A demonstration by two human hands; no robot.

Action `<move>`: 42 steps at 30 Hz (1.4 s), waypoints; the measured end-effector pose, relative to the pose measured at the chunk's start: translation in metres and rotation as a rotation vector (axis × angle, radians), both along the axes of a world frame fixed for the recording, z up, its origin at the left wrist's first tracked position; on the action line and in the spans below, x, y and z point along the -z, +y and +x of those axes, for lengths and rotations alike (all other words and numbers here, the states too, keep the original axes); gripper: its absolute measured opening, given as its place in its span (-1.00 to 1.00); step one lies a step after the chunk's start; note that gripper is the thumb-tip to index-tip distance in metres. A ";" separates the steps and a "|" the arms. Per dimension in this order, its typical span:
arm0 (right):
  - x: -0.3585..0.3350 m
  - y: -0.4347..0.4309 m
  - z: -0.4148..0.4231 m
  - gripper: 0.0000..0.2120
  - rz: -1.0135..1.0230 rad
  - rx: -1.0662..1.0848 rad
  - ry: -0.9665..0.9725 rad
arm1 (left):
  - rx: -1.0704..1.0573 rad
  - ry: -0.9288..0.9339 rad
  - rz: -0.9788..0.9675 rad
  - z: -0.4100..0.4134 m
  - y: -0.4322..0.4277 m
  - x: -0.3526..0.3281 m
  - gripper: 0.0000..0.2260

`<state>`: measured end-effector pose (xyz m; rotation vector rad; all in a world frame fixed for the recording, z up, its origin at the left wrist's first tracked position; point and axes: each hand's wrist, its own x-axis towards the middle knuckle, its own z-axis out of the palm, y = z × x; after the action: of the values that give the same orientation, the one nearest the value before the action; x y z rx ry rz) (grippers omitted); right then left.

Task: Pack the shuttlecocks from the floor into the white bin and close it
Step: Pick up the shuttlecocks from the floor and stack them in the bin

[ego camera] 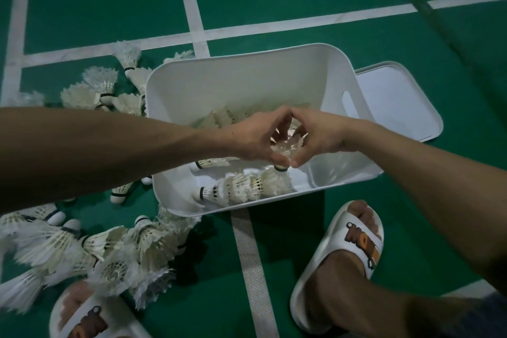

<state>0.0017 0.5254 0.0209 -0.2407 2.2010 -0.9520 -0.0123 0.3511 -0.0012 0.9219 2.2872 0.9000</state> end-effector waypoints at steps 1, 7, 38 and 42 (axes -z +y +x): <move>0.002 0.001 0.000 -0.25 0.008 -0.013 0.008 | -0.013 -0.003 0.000 -0.001 0.000 0.000 -0.38; 0.007 0.005 -0.002 -0.21 0.053 -0.044 0.051 | -0.060 0.061 -0.033 -0.001 0.005 0.005 -0.33; 0.010 0.011 0.007 -0.75 0.561 -0.276 -0.001 | 0.651 0.010 -0.487 -0.004 -0.010 0.024 -0.35; 0.013 0.010 0.007 -0.53 0.499 -0.252 0.041 | 0.673 0.012 -0.524 -0.003 -0.006 0.022 -0.31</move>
<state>0.0087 0.5353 0.0074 -0.2911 2.2969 -0.2487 -0.0149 0.3451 -0.0228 1.3052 1.8574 0.0059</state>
